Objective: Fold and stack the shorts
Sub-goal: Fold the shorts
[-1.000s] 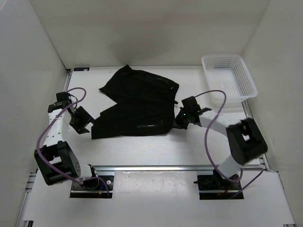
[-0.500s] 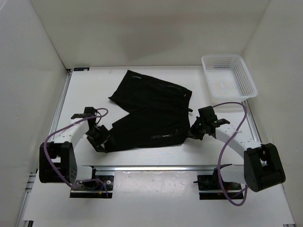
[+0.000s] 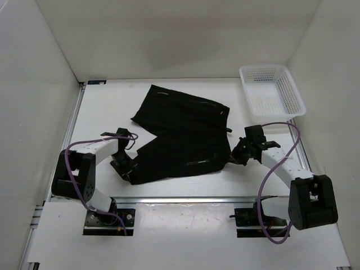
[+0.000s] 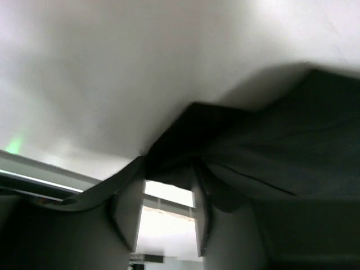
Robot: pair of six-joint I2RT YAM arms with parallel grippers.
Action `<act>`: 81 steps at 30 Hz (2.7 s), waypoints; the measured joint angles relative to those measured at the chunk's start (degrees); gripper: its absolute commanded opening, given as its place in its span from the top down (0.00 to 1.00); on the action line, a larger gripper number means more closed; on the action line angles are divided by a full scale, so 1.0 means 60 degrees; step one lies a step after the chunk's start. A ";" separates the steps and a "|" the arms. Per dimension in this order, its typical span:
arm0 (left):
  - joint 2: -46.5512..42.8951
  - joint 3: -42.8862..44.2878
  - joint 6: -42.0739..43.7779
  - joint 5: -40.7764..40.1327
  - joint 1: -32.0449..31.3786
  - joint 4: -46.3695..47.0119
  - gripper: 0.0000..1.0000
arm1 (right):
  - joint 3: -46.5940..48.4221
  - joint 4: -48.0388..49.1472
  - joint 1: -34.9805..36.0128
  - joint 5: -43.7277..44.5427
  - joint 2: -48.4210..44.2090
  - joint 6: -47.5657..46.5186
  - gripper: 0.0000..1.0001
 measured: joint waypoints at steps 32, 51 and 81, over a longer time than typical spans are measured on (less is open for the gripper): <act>-0.2608 0.6014 -0.0270 -0.1300 -0.0943 -0.3388 0.89 | 0.1647 -0.4783 -0.0361 0.0127 -0.3723 -0.1807 1.00; -0.0892 0.7096 0.1078 -0.1180 -0.0539 -0.3122 0.89 | 0.3424 -0.6164 -0.0350 0.0517 -0.4069 -0.1687 1.00; 0.8856 1.7985 0.3850 -0.0739 -0.1599 -0.2262 0.33 | 0.4044 -0.3789 -0.2291 0.1464 0.1355 -0.0288 0.07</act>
